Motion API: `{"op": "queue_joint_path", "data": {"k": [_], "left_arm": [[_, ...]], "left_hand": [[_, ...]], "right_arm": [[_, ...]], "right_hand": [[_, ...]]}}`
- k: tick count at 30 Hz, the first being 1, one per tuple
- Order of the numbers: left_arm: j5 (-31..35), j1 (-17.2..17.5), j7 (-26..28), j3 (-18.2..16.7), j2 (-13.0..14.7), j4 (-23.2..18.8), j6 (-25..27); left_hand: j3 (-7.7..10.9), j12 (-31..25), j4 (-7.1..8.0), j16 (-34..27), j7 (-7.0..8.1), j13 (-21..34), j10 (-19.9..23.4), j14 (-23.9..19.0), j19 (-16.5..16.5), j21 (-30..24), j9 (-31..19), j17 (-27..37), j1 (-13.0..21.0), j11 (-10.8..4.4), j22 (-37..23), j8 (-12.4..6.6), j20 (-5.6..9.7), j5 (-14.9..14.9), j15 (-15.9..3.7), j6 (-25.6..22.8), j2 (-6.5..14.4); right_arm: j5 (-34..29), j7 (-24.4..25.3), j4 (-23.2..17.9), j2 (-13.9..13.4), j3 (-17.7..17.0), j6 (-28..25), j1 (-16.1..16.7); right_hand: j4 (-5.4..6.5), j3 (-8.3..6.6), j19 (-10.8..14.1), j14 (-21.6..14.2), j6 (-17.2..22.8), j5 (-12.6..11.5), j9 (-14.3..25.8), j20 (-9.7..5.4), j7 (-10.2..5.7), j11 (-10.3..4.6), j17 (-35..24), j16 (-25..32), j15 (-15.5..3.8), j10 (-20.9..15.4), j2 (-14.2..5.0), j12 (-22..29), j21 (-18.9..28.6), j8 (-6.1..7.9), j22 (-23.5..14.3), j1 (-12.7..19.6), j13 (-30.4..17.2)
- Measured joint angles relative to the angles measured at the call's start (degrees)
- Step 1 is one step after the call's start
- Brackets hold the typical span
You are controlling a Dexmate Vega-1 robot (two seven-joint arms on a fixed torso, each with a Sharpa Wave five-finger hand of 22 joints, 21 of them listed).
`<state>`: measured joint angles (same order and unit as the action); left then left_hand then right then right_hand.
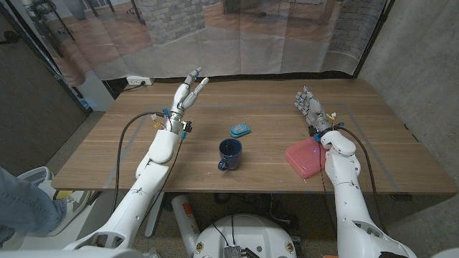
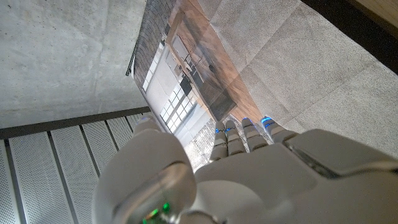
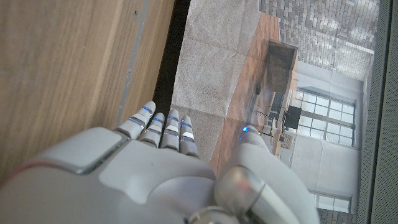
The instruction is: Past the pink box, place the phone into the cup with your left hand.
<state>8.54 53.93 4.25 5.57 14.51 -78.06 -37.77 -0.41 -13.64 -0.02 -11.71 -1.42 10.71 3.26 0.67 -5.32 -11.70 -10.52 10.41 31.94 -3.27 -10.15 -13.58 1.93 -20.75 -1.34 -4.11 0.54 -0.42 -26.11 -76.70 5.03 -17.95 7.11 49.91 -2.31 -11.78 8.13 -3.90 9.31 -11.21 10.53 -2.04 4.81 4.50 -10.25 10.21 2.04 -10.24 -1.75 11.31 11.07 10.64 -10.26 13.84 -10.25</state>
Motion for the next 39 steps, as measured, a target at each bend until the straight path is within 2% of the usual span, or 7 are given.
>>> {"op": "queue_joint_path", "data": {"k": [12, 39], "left_arm": [[2.6, 0.5, 1.9, 0.8, 1.4, -1.8, 0.4], [11.0, 1.1, 5.8, 4.1, 5.5, -6.8, 7.0]], "left_hand": [[0.0, 0.0, -0.47, 0.0, -0.2, 0.1, 0.4, -0.3, 0.2, 0.0, 0.0, 0.0, 0.8, 0.19, 0.0, 0.0, 0.22, -0.5, -0.31, -0.2, -0.2], [0.4, 0.0, -1.35, 0.0, 0.1, 0.1, 1.7, -1.1, 0.7, 0.0, 0.0, 0.0, 3.0, -0.31, 0.0, 0.01, 0.11, -1.3, -0.55, -1.7, 0.0]], "right_arm": [[0.0, 0.0, -0.2, 0.1, 0.1, 0.0, 0.1], [0.4, -0.3, 1.0, 0.2, 0.1, 0.7, -0.7]], "right_hand": [[0.0, 0.0, 0.0, 0.0, 0.2, 0.0, 0.0, 0.0, -0.22, 0.0, 0.0, 0.0, 0.0, 0.0, 0.0, 0.0, 0.0, 0.0, 0.0, 0.0, 0.0], [0.01, 0.0, 0.0, 0.0, 0.3, 0.0, 0.0, 0.0, -0.31, -0.2, 0.0, 0.0, 0.0, -0.2, 0.0, 0.4, 0.0, 0.0, 0.0, 0.0, 0.0]]}}
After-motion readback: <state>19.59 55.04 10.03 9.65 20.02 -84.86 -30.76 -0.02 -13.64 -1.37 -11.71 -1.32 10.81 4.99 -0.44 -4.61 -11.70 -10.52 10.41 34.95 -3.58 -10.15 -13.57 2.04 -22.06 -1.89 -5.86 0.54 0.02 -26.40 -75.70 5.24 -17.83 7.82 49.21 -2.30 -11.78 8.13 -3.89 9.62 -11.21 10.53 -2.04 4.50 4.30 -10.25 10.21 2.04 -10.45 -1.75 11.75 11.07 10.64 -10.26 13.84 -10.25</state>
